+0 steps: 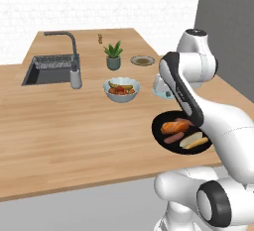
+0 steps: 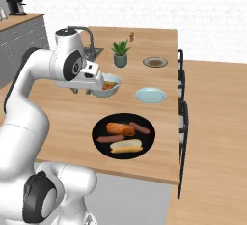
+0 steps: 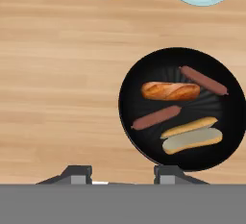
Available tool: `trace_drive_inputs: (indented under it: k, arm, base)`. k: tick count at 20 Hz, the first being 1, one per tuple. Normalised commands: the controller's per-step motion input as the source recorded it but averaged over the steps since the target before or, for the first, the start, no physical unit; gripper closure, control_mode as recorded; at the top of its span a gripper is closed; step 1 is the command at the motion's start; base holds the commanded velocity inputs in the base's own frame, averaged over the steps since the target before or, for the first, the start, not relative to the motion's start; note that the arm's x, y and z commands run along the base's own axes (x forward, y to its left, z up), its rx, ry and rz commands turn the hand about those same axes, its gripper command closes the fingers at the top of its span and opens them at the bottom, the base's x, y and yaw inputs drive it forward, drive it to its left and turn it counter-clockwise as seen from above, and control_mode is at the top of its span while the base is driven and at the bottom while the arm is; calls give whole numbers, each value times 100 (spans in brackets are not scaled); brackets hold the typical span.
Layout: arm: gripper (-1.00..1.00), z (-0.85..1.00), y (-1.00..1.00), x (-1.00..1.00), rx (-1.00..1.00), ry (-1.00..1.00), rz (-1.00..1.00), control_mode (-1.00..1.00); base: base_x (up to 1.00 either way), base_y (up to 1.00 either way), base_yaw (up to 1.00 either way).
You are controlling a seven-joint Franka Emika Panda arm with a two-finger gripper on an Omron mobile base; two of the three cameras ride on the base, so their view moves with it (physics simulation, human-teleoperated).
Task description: Place one bun and one sausage from the bowl on each plate.
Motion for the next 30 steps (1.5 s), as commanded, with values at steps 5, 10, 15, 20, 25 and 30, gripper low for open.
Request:
trace_drive_inputs:
  k: [5,10,15,20,25,30]
  arm:
    - [-100,-2,-24,2,0,0,0,-100]
    - [-100,-24,-75,23,-1,8,0,-100]
    - [-100,-65,-49,18,-9,9,2,-100]
    - [-100,-77,-9,12,-14,0,16,-100]
    - [-100,-73,0,11,-8,0,27,-100]
    - [-100,-44,0,19,0,-1,27,-100]
  base:
    - [0,0,0]
    - [0,0,0]
    - [0,0,0]
    - [0,0,0]
    - [0,0,0]
    - [0,0,0]
